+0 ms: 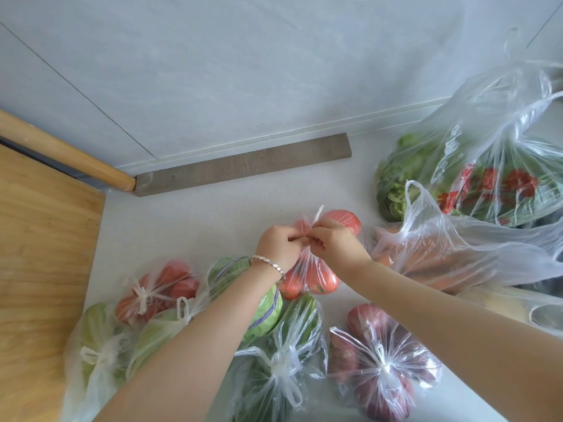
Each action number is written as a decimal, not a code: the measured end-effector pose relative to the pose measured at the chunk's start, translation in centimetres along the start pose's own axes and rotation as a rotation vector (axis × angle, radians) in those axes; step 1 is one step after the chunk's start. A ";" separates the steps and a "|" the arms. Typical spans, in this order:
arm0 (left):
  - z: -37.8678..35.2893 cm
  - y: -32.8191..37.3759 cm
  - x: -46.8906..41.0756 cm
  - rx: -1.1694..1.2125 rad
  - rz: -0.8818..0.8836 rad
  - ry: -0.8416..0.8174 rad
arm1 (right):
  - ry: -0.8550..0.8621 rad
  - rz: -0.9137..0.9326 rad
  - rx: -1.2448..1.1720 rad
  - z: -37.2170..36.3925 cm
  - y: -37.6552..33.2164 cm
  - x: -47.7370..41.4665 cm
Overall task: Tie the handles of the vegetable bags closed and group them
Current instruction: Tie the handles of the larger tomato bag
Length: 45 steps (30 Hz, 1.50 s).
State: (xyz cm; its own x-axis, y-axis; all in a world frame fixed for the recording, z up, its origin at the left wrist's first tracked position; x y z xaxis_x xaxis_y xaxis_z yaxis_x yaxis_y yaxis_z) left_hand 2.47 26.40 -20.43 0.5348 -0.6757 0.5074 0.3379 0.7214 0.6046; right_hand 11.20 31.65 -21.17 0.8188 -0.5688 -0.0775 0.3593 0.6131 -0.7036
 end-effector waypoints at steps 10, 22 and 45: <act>0.1 1.0 0.2 -0.185 -0.129 0.033 | 0.074 -0.422 -0.477 0.5 2.4 0.7; -0.1 0.6 0.1 -0.108 -0.125 0.001 | -0.275 -0.404 -0.560 0.9 2.1 0.2; 0.0 -0.4 -0.5 -0.494 0.062 0.115 | -0.265 0.101 0.513 -0.1 -0.4 2.8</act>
State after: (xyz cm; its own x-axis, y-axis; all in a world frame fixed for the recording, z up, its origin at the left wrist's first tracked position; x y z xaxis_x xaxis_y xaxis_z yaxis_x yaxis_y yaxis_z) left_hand 2.03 26.47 -20.90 0.6379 -0.6284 0.4452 0.6140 0.7640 0.1986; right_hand 13.31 29.73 -21.16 0.9205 -0.3778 0.0997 0.3906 0.8818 -0.2644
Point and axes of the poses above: each hand's wrist, its own x-axis away from the middle knuckle, its own z-axis out of the back of the hand, y = z × x, the point moved 7 cm from there along -x, towards the middle knuckle, and after that the axes turned 9 degrees about z, right-handed, at the moved point
